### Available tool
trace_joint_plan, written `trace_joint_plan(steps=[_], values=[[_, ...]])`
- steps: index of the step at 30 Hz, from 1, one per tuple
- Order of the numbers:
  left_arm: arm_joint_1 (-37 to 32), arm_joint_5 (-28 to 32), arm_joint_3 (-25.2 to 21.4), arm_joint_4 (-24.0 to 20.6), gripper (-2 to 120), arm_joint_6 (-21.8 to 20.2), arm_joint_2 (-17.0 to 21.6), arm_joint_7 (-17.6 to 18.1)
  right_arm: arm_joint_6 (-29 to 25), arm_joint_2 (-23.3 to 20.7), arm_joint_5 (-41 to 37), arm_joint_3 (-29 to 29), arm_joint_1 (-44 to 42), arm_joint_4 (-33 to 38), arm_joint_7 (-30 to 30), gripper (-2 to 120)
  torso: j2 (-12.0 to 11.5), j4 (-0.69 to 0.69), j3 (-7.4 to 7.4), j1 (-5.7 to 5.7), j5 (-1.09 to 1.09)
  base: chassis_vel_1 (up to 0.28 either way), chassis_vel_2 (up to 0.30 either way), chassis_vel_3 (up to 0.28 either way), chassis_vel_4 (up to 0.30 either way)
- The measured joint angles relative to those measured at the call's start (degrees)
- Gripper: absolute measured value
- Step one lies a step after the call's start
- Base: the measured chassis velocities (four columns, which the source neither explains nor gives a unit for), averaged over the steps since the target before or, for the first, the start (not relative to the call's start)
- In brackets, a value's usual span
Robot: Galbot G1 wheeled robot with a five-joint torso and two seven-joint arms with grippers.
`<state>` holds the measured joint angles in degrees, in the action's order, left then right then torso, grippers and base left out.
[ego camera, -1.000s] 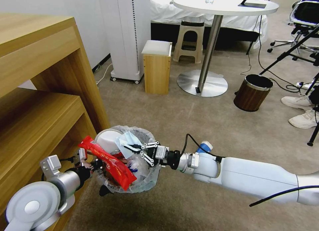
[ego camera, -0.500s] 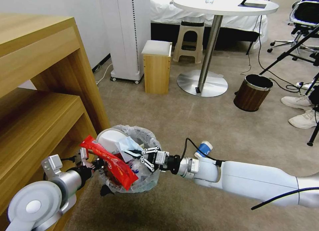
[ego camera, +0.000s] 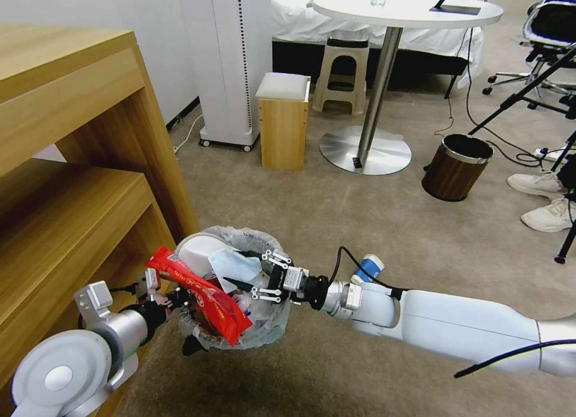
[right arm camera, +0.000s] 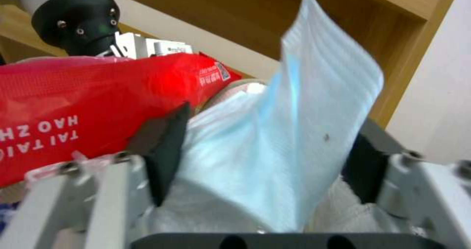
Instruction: Pick up the trash bin and place the garbage on the floor into it.
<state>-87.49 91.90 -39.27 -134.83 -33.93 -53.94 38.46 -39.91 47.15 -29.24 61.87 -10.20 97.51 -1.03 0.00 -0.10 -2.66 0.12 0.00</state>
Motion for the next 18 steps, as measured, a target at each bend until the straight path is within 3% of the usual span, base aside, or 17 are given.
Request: trace_joint_plan(steps=[8, 18], values=[[0.35, 0.06, 0.01, 0.14, 0, -0.02, 0.12, -0.16, 0.00, -0.27, -0.08, -0.48, -0.08, 0.52, -0.11, 99, 0.00, -0.01, 0.00, 0.00, 0.00, 0.000, 0.000, 0.000, 0.000], [0.05, -0.84, 1.11, 0.97, 0, -0.21, -0.70, -0.78, 0.40, -0.03, -0.55, -1.90, 0.45, 1.00, -1.01, 100, 0.00, 0.00, 0.00, 0.00, 0.00, 0.000, 0.000, 0.000, 0.000]])
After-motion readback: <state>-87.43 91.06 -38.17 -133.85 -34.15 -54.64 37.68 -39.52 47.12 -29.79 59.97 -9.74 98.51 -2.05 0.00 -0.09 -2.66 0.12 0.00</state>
